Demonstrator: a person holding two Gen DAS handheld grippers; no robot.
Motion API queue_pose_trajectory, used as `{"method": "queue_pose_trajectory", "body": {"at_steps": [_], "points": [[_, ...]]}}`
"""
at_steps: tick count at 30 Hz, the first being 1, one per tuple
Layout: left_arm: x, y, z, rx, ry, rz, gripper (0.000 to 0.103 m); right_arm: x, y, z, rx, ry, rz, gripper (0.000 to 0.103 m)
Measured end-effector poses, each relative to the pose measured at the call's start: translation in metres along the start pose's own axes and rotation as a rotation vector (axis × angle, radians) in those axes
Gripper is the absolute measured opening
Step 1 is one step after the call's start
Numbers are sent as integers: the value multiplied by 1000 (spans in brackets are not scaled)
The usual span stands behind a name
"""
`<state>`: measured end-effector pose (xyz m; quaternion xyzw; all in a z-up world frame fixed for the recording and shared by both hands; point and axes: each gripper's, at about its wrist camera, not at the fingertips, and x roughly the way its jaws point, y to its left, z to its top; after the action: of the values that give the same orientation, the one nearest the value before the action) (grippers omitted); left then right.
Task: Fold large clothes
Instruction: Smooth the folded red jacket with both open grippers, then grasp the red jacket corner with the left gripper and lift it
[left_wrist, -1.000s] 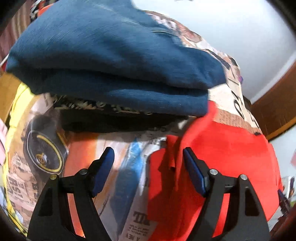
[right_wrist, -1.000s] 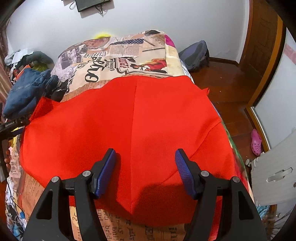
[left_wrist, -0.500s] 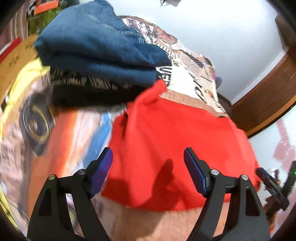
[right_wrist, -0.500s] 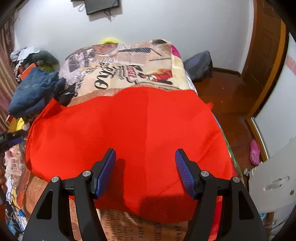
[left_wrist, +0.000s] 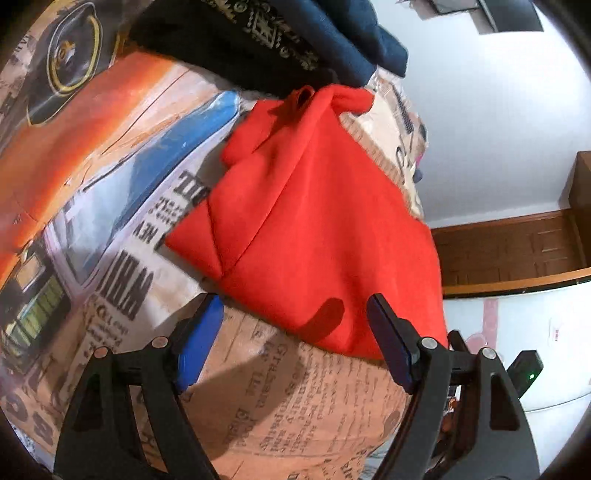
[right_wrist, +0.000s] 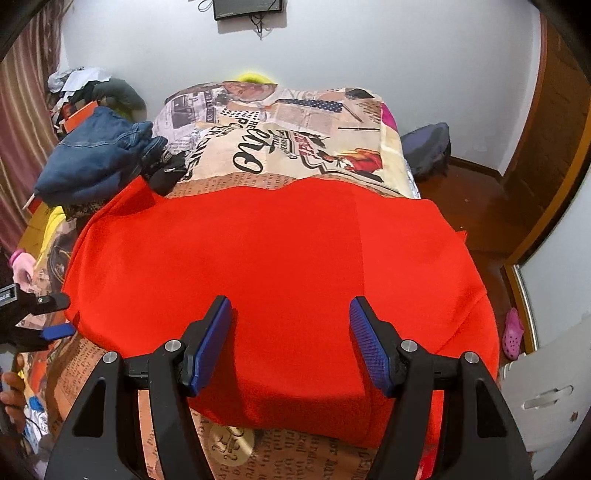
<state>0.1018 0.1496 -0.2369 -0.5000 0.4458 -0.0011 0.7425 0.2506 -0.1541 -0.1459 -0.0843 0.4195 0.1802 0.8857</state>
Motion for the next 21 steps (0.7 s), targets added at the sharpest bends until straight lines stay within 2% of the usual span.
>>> {"method": "queue_pose_trajectory", "body": {"at_steps": [5, 9, 12, 15, 17, 18, 19, 21], "points": [[21, -4, 18, -34, -8, -84, 89, 4, -2, 2, 27, 12, 17, 63], [42, -16, 36, 8, -28, -116, 97, 7, 1, 3, 29, 20, 17, 63], [56, -27, 48, 39, -64, -106, 98, 11, 5, 5, 20, 30, 14, 63], [66, -38, 56, 76, -106, -50, 98, 12, 8, 5, 7, 37, 8, 63], [70, -49, 57, 100, -135, 14, 86, 12, 10, 6, -6, 37, 1, 63], [74, -57, 58, 124, -139, 49, 65, 12, 11, 6, -11, 37, -2, 63], [76, -63, 57, 150, -136, 78, 40, 11, 12, 6, -16, 37, -3, 63], [81, -73, 55, 182, -117, 83, 24, 10, 14, 8, -22, 37, -4, 63]]}}
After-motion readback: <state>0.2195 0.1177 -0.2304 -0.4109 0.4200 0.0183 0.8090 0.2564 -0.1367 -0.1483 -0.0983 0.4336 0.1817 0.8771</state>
